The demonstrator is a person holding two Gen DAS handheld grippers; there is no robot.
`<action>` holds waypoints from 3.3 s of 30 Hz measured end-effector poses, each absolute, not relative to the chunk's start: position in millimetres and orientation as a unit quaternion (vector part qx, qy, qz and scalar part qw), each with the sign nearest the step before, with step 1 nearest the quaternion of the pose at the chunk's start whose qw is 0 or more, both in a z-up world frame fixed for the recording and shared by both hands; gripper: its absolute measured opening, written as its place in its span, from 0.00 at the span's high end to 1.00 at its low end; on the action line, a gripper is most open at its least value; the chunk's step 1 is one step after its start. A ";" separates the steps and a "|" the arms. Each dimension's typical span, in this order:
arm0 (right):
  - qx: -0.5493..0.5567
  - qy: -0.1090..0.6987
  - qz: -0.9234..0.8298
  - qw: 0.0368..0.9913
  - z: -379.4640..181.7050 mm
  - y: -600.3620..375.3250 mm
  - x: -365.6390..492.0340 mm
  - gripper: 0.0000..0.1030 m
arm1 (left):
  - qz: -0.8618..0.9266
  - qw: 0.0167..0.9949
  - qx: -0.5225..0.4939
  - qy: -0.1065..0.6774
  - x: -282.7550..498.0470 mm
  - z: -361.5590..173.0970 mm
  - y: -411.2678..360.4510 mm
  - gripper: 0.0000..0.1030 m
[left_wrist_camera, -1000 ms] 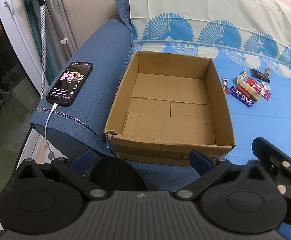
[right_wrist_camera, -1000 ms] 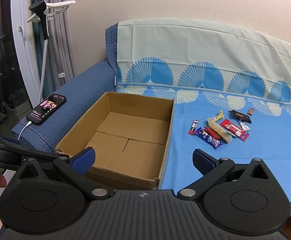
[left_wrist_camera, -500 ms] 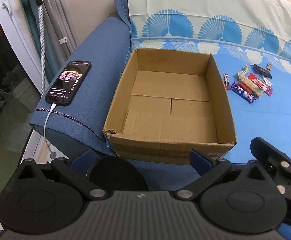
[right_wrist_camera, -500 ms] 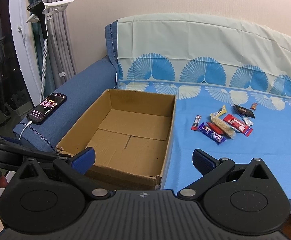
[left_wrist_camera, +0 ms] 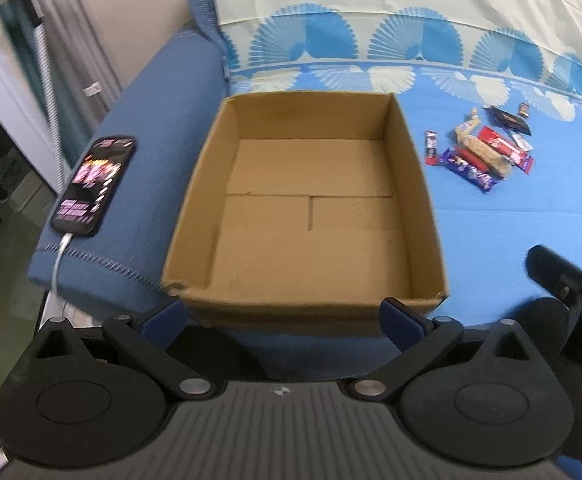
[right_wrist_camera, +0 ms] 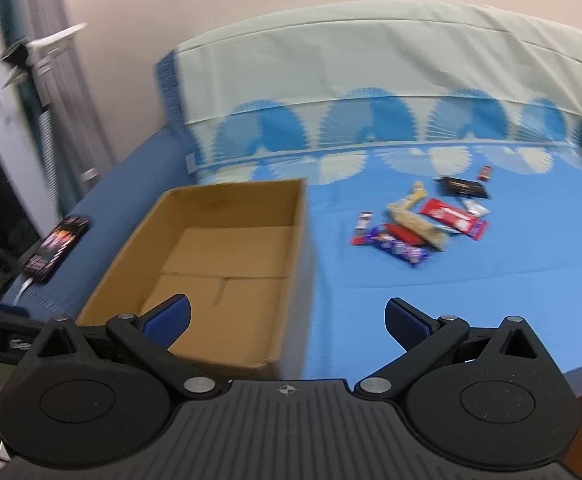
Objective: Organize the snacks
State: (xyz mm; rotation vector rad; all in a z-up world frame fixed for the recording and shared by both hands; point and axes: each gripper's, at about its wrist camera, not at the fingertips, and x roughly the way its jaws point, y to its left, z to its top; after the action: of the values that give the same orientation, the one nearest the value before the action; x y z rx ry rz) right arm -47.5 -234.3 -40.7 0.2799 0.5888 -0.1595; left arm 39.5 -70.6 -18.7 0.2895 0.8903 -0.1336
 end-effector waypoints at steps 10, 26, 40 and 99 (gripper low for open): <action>0.202 0.278 -0.212 0.915 -71.5 -371.0 -39.9 0.00 | -0.122 0.861 0.142 0.474 117.3 -25.2 -200.0 0.00; 0.189 0.316 -0.215 0.905 -178.6 -574.7 128.2 0.00 | -0.060 0.782 0.047 0.619 292.2 -207.9 -379.1 0.00; 0.042 0.390 -0.091 0.915 -261.4 -571.7 269.1 0.00 | -0.074 0.761 0.055 0.642 317.3 -264.0 -374.7 0.00; 0.131 0.280 0.046 0.950 -28.3 -201.4 -34.3 0.59 | -0.144 0.903 -0.102 0.392 53.2 38.1 18.0 0.86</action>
State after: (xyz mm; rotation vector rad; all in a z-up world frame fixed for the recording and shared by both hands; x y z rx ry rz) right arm -34.3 -201.4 -28.3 0.2661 0.5704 0.0934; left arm 53.2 18.0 38.1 -0.2107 0.8112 -0.2972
